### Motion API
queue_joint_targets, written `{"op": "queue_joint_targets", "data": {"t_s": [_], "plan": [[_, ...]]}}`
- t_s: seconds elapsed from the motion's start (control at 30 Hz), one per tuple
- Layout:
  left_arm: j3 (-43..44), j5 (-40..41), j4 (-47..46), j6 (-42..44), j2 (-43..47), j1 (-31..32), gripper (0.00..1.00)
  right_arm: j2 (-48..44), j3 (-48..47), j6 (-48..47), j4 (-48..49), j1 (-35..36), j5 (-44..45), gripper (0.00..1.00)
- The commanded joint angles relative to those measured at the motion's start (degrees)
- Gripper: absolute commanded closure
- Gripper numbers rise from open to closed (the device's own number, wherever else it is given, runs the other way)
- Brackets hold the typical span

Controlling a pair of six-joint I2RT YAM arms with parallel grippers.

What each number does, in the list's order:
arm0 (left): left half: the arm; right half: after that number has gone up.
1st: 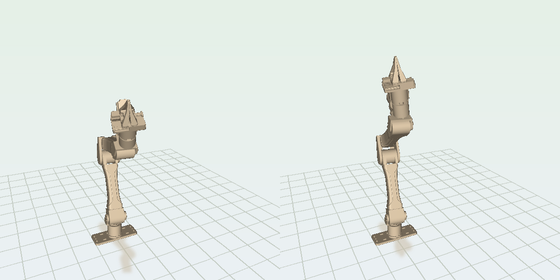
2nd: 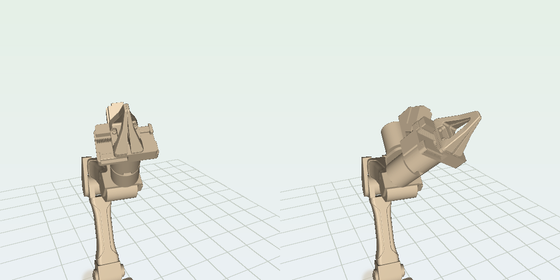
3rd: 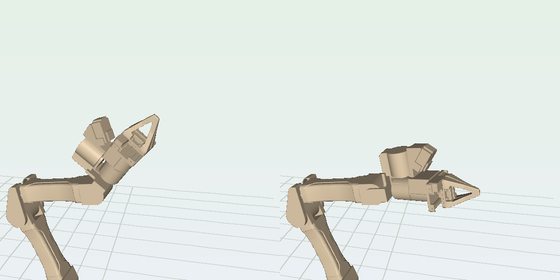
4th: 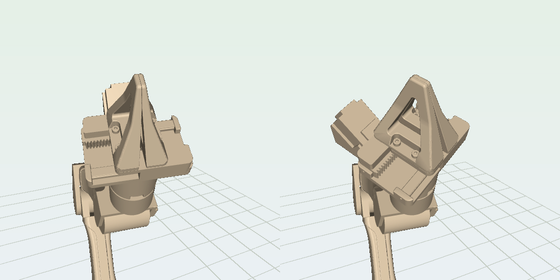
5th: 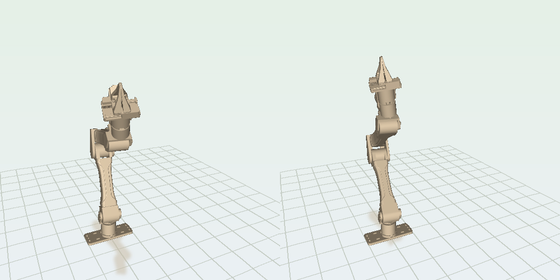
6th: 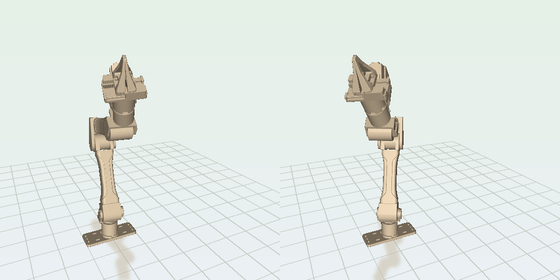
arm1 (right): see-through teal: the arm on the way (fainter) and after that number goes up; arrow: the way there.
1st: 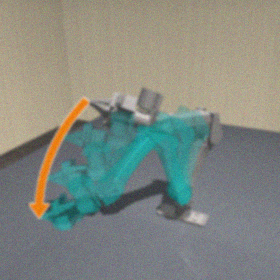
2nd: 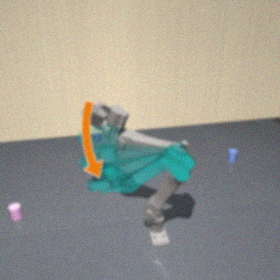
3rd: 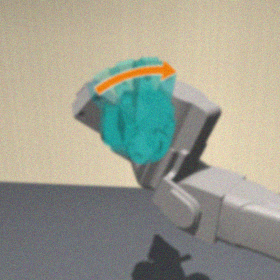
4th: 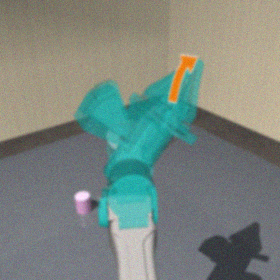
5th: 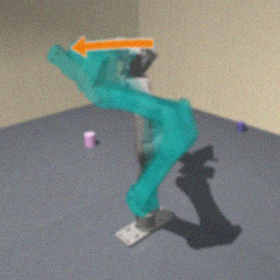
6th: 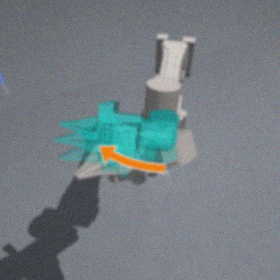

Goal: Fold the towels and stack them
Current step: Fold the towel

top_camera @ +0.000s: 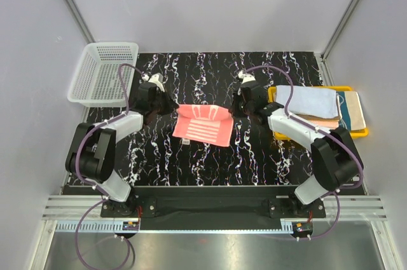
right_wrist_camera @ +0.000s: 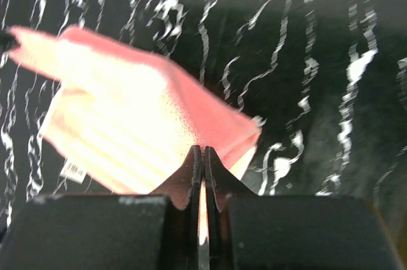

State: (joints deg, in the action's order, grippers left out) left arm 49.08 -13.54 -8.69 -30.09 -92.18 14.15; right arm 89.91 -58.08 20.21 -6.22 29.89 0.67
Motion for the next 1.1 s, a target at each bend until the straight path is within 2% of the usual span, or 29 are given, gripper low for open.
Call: {"op": "queue_joint_targets", "data": {"t_s": [0.0, 0.37, 0.93, 1.07], "plan": [[-1.8, 3.4, -2.5, 0.3, 4.3, 0.3, 1.0, -3.2, 2.5, 1.6, 2.2, 2.5, 2.2, 0.99], [-8.4, 4.8, -0.1, -0.2, 10.1, 1.2, 1.0, -6.9, 10.2, 3.5, 3.6, 5.5, 4.6, 0.98], [-13.8, 5.6, 1.6, 0.1, 15.5, 2.2, 1.0, -8.8, 15.6, 7.1, 5.7, 9.6, 4.8, 0.96], [-15.4, 4.8, 1.0, 0.1, 15.1, 2.5, 0.94, -8.6, 16.3, 7.4, 5.7, 9.7, 5.5, 0.91]]}}
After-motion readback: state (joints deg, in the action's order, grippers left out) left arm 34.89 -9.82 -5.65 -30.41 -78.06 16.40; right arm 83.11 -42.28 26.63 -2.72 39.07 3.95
